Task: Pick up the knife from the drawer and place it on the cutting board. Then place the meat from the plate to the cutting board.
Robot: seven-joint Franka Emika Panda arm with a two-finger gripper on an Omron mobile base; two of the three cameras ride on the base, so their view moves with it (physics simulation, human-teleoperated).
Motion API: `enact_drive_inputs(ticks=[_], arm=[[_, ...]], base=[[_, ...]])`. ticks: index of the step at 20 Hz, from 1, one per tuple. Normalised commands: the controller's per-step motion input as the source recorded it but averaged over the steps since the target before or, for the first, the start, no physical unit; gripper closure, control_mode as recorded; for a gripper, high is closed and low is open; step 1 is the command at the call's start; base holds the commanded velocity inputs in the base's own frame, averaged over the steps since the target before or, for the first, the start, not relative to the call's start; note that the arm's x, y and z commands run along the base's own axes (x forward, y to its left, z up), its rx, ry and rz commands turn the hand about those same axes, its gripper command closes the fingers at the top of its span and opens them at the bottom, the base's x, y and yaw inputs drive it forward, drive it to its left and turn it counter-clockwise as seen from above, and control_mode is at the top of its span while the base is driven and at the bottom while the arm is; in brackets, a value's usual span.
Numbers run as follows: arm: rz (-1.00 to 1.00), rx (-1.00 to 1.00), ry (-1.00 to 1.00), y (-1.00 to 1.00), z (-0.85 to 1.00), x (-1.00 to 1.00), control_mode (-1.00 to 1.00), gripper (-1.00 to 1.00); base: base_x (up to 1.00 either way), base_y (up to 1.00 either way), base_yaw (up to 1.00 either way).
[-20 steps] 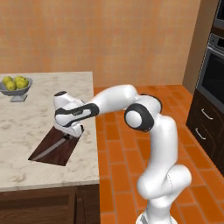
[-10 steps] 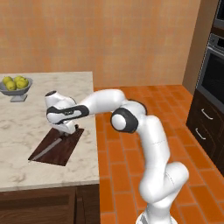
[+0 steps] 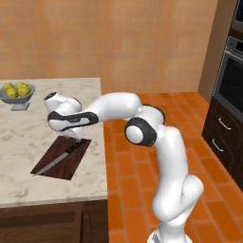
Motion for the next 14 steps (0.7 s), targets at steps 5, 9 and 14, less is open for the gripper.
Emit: enact_drive_inputs(ticks=[5,9,14], arm=[[0.05,0.05,-0.35,-1.0,0.72,-1.0,-1.0,-1.0],[0.1,0.04,-0.33,-1.0,0.63,-1.0,-1.0,-1.0],[0.24,0.03,-0.32,-1.0,0.63,-1.0,-1.0,-1.0]], base=[[0.0,0.0,0.0],[0.0,0.0,0.0],[0.0,0.0,0.0]])
